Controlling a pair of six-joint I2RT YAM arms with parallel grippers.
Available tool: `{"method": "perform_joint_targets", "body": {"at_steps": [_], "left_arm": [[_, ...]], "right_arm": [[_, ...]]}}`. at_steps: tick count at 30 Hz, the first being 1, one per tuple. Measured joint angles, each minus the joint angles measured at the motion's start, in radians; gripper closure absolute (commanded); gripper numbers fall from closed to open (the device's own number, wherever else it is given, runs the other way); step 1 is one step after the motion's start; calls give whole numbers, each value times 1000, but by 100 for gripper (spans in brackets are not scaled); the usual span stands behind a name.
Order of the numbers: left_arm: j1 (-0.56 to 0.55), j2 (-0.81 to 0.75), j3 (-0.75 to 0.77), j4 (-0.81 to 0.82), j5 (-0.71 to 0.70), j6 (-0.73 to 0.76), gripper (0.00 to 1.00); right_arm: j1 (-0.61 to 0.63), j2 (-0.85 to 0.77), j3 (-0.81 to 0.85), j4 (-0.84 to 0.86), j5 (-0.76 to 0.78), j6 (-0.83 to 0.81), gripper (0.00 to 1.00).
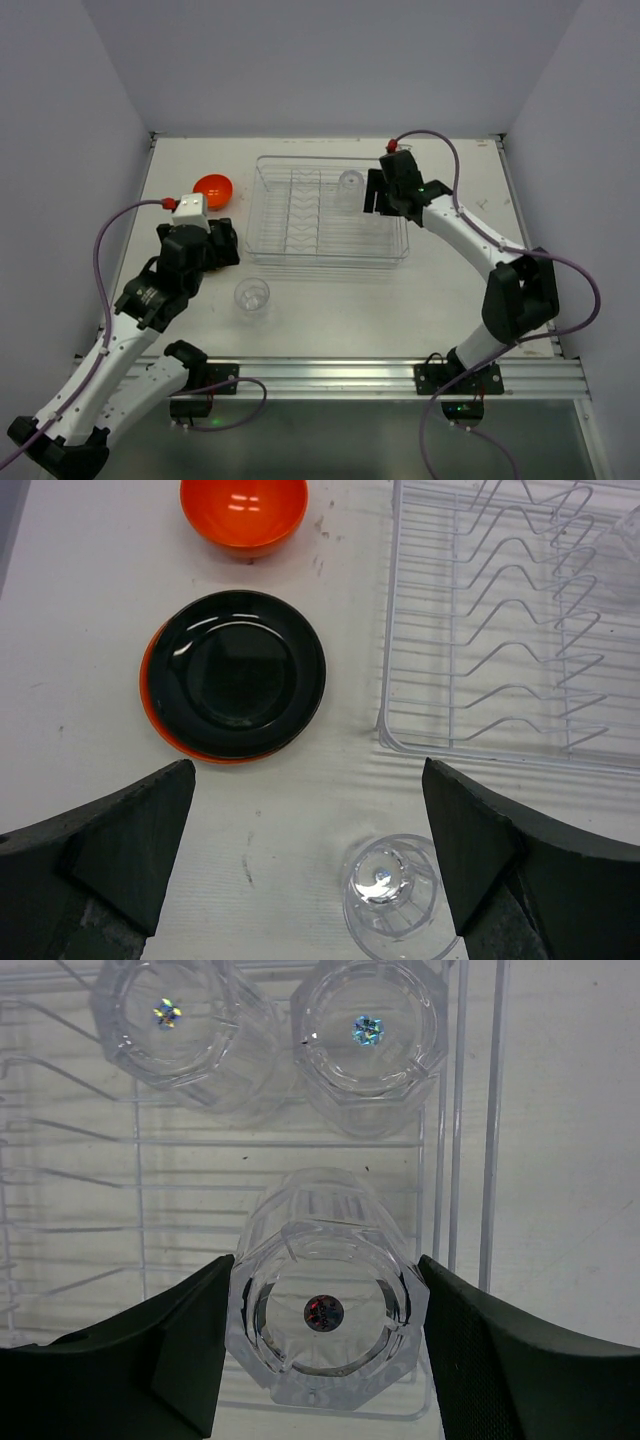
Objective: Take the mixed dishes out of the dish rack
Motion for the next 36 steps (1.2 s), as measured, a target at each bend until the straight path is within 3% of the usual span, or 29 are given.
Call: {"method": "perform_joint_targets", "body": {"at_steps": [5,10,17,24,27,28,30,31,33,34,36], "left_arm": [[0,-14,0,16,66,6,0],[0,-47,-2,134,365,-31,0],[-14,-10,-136,736,900,-267,0],[-197,132,-164,1089,1015,-428,4],[-259,179,-164,1181,1035,-469,18],[-266,188,-164,1199,1036,-478,31],[-279,206,-164,1240,1039,-508,47],[-283,211,-164,1256,1039,-517,67],[-291,216,-164,1281,1039,-537,84],[-295,216,-164,1289,1040,-546,100],[-305,214,-164,1311,1039,-575,100]], "right_arm": [[0,-156,-79,48,-118,-4,95],[-2,-407,-231,183,-371,1,95],[-1,-731,-466,554,-766,94,97],[-1,-848,-671,933,-981,240,97],[-1,-859,-715,1039,-1029,281,97],[-1,-860,-726,1075,-1038,293,97],[-1,-863,-747,1142,-1055,314,97],[-1,-867,-756,1169,-1059,321,97],[-1,-874,-767,1218,-1070,333,96],[-1,-877,-770,1241,-1076,338,96],[-2,-877,-780,1290,-1091,327,92]]}}
